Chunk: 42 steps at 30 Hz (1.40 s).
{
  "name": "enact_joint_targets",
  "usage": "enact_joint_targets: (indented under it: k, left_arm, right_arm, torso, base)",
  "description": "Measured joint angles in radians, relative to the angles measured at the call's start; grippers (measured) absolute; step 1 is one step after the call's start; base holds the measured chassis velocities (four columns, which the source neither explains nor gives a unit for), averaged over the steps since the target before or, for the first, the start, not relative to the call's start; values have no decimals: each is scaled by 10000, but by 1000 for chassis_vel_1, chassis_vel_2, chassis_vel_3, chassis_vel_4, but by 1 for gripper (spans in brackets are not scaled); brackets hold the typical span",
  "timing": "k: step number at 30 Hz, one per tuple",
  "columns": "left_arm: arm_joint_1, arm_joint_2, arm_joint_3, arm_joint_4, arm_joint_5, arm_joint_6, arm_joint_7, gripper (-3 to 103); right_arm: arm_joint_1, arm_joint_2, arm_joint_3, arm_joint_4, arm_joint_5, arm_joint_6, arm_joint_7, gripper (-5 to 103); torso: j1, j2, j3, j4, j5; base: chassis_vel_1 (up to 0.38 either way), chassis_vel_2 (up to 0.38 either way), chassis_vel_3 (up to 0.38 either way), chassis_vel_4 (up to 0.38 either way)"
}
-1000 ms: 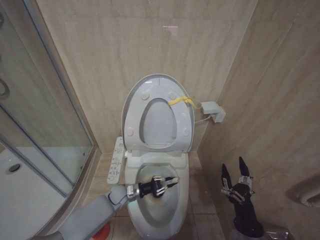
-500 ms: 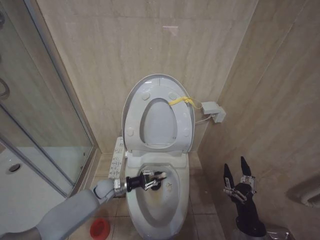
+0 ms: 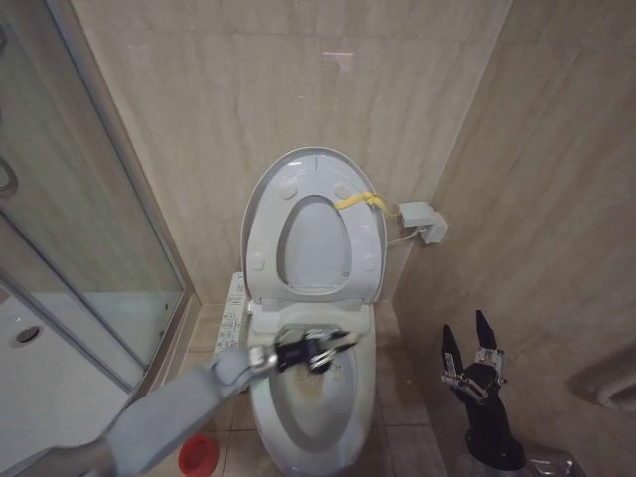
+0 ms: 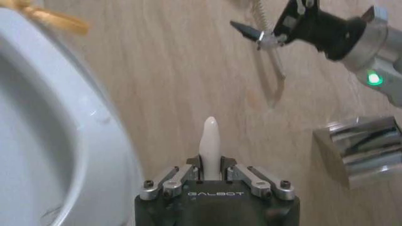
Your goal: Open the toilet lid, clean the toilet bowl with a toilet brush, close the toilet lid, and flush.
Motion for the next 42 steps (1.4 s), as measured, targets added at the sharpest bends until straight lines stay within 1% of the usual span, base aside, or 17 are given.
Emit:
enact_joint_targets:
  k: [2,5,8,10,12,13,15,18,21,24,25,28,31,34,37,39,42]
  left_arm:
    - [73,-10,-12,222,110,-68,33,20]
    - [848,216,-384,1110,696,-369,251,20]
    - [1137,279,-516,1248,752,-409,257,20]
    - [1178,277,-552,961,710,-387,232,20]
    - [1071,208,-510,604,600,-302,149,20]
    - [899,49,-461,274,506,-244,73,20]
    - [789,-115,-385,183,521,-243,45,20]
    - [942,-118,-365,727,760,-411,125,20]
    - [1334,11,-483,1356,980,-594,256,20]
    - [1127,-179,-464,807,813,-448,191,20]
    - [868,-337,-424,565,743,-401,157,20]
    - [586,-396,-264,546,685,-392,130,20]
    - [643,-260,-117,1021,770,-479,182,20]
    - [792,-147,-108,1445,798,-512,192,20]
    - [568,-406,-108,1024,586,-361,86,20]
    - [180,-749,4,522,314,-254,-54,20]
    - [169,-822,155,628,309,-252,-47,20]
  right_arm:
    - [-11,7,-3,0,-6,1,-13,100]
    - [-111,-10,-65,73,-11,18,-68,100]
    - [-145,-30,-68,100,-24,20,-76,100]
    - [-153,-33,-63,116,-39,19,-78,100]
    - [-154,-6,-66,135,-60,15,-78,100]
    - [-148,53,-77,158,-130,10,-78,100]
    - [-107,146,-110,161,-206,8,-75,100]
    - [-113,200,-182,142,-258,16,-94,100]
    - [-140,185,-259,139,-273,27,-112,100]
    - [-138,183,-194,134,-273,26,-113,100]
    - [-140,215,-158,137,-277,25,-112,100]
    - [-129,271,-147,166,-279,20,-104,100]
    - [-145,280,-157,209,-238,19,-96,100]
    - [-118,170,-111,209,-81,-9,-77,100]
    - [-157,160,-117,417,304,-124,8,100]
    - [-189,222,-167,701,682,-291,290,100]
    - [-163,226,-109,715,698,-333,336,100]
  torso:
    - [0,0,0,2,1]
    - [0,-1,1,32,-1]
    - [-1,-1,1,37,-2]
    - [-1,0,0,23,-3]
    - [-1,-1,1,26,-2]
    - [-1,0,0,9,-1]
    - [-1,1,-1,1,-2]
    - [1,0,0,5,1]
    - [0,-1,2,37,-1]
    - [-1,-1,1,32,-4]
    - [-1,0,0,9,-4]
    - [-1,1,-1,1,1]
    - [1,0,2,10,-1]
    - [1,-2,2,38,2]
    - [0,-1,1,30,-3]
    - [-2,1,-2,4,-4]
    - [1,0,0,4,-1]
  base:
    - [0,0,0,0]
    - [0,0,0,0]
    - [0,0,0,0]
    - [0,0,0,0]
    - [0,0,0,0]
    - [0,0,0,0]
    - [-27,-17,7,-2]
    - [-36,-25,-18,-3]
    - [21,7,9,11]
    - [0,0,0,0]
    - [0,0,0,0]
    - [0,0,0,0]
    - [0,0,0,0]
    - [0,0,0,0]
    - [55,45,2,0]
    - [0,0,0,0]
    - [0,0,0,0]
